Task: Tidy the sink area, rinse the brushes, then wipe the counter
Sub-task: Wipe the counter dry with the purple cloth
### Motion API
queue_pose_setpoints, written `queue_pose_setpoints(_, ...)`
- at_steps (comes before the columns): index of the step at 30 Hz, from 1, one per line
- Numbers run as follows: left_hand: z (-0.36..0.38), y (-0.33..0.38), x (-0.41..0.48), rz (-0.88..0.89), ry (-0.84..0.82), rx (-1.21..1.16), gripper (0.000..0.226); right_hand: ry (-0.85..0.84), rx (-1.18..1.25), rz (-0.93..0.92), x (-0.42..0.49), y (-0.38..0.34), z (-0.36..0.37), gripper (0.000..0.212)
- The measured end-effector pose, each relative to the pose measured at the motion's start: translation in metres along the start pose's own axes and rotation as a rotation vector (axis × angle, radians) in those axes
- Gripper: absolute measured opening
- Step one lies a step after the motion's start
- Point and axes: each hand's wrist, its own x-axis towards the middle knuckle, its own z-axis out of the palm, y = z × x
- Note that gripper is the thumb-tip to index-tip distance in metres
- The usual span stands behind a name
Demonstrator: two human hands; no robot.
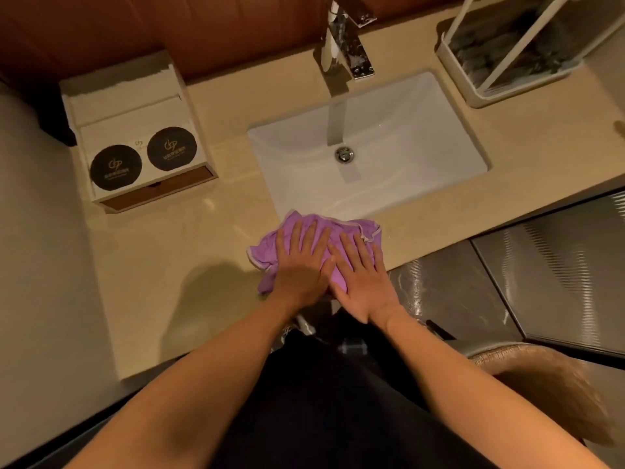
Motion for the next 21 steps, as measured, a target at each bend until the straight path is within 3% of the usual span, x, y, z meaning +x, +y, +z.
queue_pose_setpoints(4, -0.002, 0.028, 0.023, 0.034, 0.014, -0.015, 0.063, -0.004, 0.019, 0.042, -0.006, 0.033, -0.004, 0.074)
queue_pose_setpoints(12, -0.014, 0.076, 0.066, 0.138, 0.039, -0.103, 0.064, 0.071, 0.179, 0.109, -0.008, 0.088, -0.025, 0.073)
queue_pose_setpoints(17, -0.033, 0.107, 0.097, 0.217, 0.135, -0.125, 0.049, 0.108, 0.032, 0.081, -0.005, 0.124, -0.033, 0.074)
queue_pose_setpoints(21, -0.019, 0.133, 0.122, 0.197, 0.082, -0.165, 0.059, 0.102, 0.069, 0.086, 0.001, 0.173, -0.035, 0.08)
